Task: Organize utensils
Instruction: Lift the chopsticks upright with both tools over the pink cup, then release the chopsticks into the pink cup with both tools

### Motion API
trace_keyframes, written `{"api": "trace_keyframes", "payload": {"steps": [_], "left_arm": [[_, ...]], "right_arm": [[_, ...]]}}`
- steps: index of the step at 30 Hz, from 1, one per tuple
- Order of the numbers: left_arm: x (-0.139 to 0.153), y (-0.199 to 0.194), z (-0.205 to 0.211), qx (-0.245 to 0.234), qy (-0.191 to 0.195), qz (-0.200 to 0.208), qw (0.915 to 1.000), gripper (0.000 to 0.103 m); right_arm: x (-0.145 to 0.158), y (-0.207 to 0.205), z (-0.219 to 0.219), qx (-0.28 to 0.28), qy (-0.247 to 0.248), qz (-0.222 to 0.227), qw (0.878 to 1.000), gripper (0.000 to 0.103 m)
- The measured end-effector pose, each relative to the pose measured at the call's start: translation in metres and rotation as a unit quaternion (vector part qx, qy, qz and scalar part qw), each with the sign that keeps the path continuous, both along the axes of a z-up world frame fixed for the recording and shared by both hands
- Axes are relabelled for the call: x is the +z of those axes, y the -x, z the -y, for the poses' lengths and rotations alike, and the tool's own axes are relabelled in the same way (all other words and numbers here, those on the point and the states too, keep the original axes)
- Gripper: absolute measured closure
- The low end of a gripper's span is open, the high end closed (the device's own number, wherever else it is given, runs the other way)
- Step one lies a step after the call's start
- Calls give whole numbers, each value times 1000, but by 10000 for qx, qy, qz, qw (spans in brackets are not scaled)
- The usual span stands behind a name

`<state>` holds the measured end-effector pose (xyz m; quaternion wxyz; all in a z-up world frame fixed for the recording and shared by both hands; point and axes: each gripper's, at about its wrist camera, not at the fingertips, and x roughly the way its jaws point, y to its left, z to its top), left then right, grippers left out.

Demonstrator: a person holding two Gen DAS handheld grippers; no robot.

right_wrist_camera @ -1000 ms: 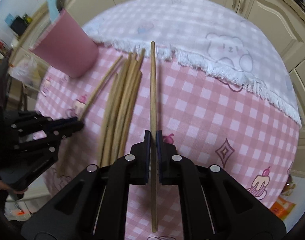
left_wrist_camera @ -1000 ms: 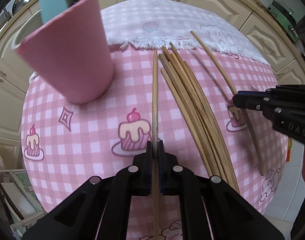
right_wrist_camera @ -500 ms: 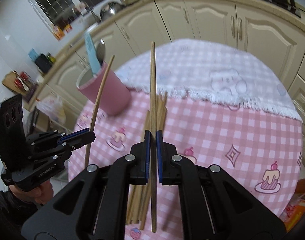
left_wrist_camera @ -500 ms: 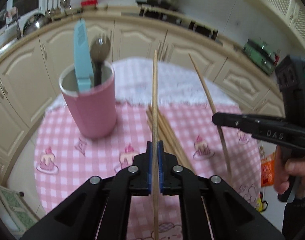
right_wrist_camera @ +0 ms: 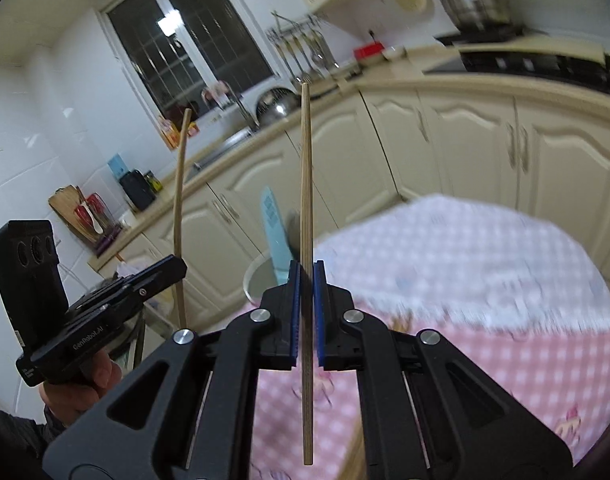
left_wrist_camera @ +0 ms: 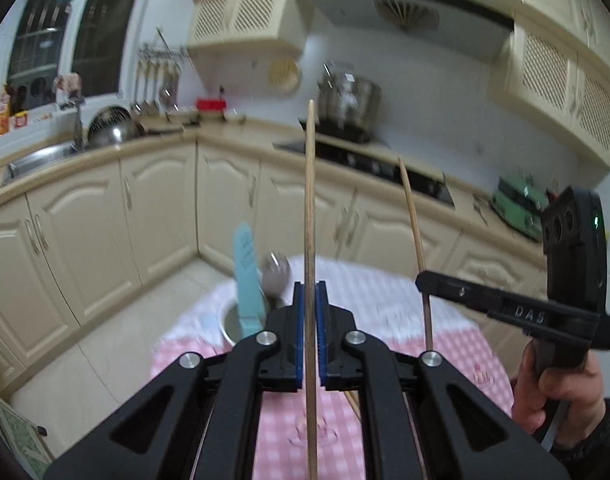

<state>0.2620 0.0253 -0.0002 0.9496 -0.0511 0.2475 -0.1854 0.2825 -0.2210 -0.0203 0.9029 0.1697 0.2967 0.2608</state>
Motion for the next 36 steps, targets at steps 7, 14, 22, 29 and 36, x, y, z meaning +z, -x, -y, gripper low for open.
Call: {"api": "trace_keyframes", "payload": {"steps": [7,14,22,29,36], "left_arm": [[28,-21,-16,273,267,674,9970,98],[29,-53,-8,444,266,1088,9927,98],[2,-85,-10,572,290,917,9937,98],[-24,-93,-7,567,217,749,9953,98],[-39,-90,-6,490,170,555,9971,97]], "right_arm": [[30,-30,-29,-157,-171,554,9982,97],[37,-61,-52,-463,-246,884,9947,97],[23,-77,-73,-550,86,1106,9923,96],[-1,-88,-74,-644,174,941,9933,96],[-14,-86,-76,-540,312,704,9956,95]]}}
